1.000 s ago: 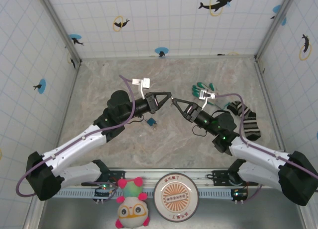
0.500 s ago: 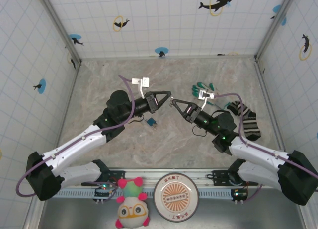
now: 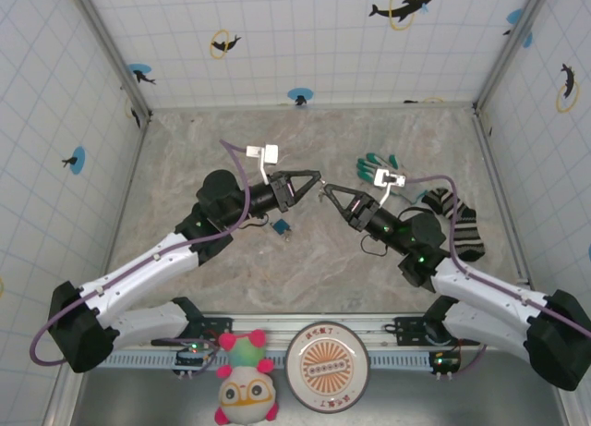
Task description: Unlock with the key
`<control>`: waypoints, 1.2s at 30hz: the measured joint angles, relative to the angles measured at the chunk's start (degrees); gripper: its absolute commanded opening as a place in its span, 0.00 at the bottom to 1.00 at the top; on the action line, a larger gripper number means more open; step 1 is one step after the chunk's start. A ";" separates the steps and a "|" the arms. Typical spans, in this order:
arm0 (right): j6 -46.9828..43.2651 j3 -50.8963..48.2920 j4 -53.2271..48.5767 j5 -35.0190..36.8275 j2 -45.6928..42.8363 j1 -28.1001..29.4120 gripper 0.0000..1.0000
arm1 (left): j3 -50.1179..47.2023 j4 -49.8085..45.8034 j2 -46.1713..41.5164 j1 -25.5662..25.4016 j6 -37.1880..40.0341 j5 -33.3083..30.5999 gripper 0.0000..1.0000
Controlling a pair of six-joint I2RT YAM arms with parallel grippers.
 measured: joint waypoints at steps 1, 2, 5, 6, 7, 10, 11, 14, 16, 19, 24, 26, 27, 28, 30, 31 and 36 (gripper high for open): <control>-0.17 0.00 -0.24 0.09 -0.15 0.00 0.00 | 0.00 0.22 0.15 0.00 0.00 0.17 0.00; -0.35 0.00 -0.48 0.20 -0.22 0.00 0.00 | 0.00 0.35 0.31 0.00 0.00 0.22 0.00; -0.68 0.00 -1.09 0.44 -0.20 0.00 0.00 | -0.02 0.20 0.50 0.00 -0.02 0.20 0.07; -0.79 0.00 -1.20 0.42 -0.20 0.00 0.00 | -0.02 0.07 0.50 0.00 -0.02 0.15 0.26; -0.87 -0.02 -1.25 0.55 -0.20 0.00 0.00 | -0.02 -0.15 0.48 0.00 0.00 -0.07 0.41; -1.44 -0.02 -2.32 1.68 -0.59 -0.07 0.00 | -0.02 -2.29 0.48 0.00 -0.04 -1.73 0.69; -1.79 0.00 -3.37 2.21 -1.11 -0.15 0.00 | -0.02 -3.21 0.44 0.00 -0.13 -2.56 0.74; -3.04 -0.02 -7.67 3.89 -4.39 -0.66 0.00 | 0.00 -6.75 0.17 0.00 0.35 -5.57 0.76; -4.09 -0.17 -11.61 5.60 -7.98 -1.70 0.00 | 0.13 -9.55 0.09 0.00 0.55 -7.52 0.76; -5.81 -0.61 -18.75 8.59 -13.94 -3.26 0.00 | 1.18 -13.88 0.50 0.02 1.53 -9.66 0.76; -7.80 -2.12 -31.82 13.55 -23.87 -5.86 0.00 | 6.75 -21.18 5.77 0.02 3.37 -11.69 0.74; -8.11 -3.26 -36.96 15.58 -27.67 -7.13 0.00 | 9.09 -23.30 9.07 0.02 3.91 -11.65 0.74; -8.24 -3.82 -39.65 16.61 -29.75 -7.74 0.00 | 10.16 -24.46 10.95 0.02 4.35 -11.58 0.74; -8.39 -4.26 -42.42 17.64 -31.71 -8.33 0.00 | 11.08 -25.35 12.70 0.02 4.74 -11.32 0.74; -8.59 -4.72 -47.54 19.65 -35.19 -9.18 0.00 | 12.96 -27.12 16.37 0.02 5.05 -10.71 0.74; -8.68 -4.98 -49.90 20.61 -37.11 -9.44 0.00 | 14.29 -28.22 18.62 0.04 5.40 -10.23 0.74; -9.25 -6.29 -59.01 24.85 -44.57 -9.55 0.00 | 19.76 -30.38 28.55 0.04 6.27 -7.48 0.74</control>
